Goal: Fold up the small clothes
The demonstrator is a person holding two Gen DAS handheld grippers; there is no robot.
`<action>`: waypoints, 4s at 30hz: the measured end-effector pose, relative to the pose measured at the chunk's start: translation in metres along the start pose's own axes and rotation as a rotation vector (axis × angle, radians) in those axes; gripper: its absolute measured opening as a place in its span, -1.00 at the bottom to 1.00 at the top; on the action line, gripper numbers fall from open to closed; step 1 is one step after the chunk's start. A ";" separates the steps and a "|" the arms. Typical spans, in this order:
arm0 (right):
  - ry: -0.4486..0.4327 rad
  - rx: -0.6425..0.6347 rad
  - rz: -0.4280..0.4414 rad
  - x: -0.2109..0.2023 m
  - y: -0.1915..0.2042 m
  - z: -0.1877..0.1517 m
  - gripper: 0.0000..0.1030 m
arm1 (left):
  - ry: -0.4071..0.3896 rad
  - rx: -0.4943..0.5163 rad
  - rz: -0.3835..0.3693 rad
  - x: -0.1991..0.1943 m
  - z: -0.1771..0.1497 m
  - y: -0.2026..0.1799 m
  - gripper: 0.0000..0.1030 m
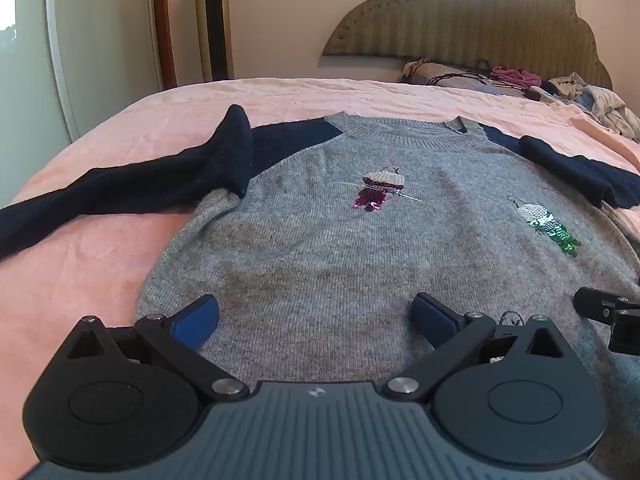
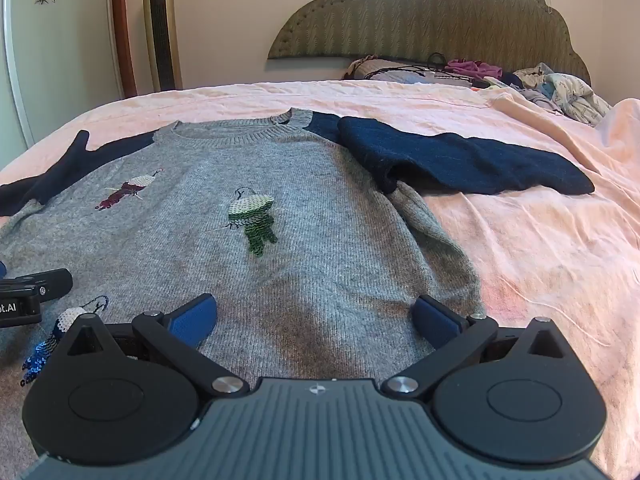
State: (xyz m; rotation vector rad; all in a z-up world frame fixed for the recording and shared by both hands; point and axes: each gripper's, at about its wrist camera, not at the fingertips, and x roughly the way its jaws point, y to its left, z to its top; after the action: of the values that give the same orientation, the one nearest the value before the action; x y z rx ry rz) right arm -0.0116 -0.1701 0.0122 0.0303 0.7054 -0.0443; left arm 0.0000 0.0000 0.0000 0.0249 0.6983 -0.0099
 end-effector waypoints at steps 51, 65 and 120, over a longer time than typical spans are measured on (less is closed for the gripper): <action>0.000 -0.004 -0.003 0.001 0.001 0.000 1.00 | 0.001 -0.011 0.014 -0.002 0.000 -0.001 1.00; -0.003 0.004 0.003 0.000 -0.001 -0.001 1.00 | -0.008 -0.041 -0.005 -0.003 0.000 0.007 1.00; -0.092 1.031 0.164 0.076 -0.335 0.055 0.57 | -0.005 -0.015 0.012 -0.002 0.000 -0.001 1.00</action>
State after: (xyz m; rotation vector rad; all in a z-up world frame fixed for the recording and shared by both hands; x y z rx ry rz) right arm 0.0645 -0.5095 0.0000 1.0658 0.5232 -0.2466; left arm -0.0014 -0.0008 0.0013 0.0152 0.6927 0.0069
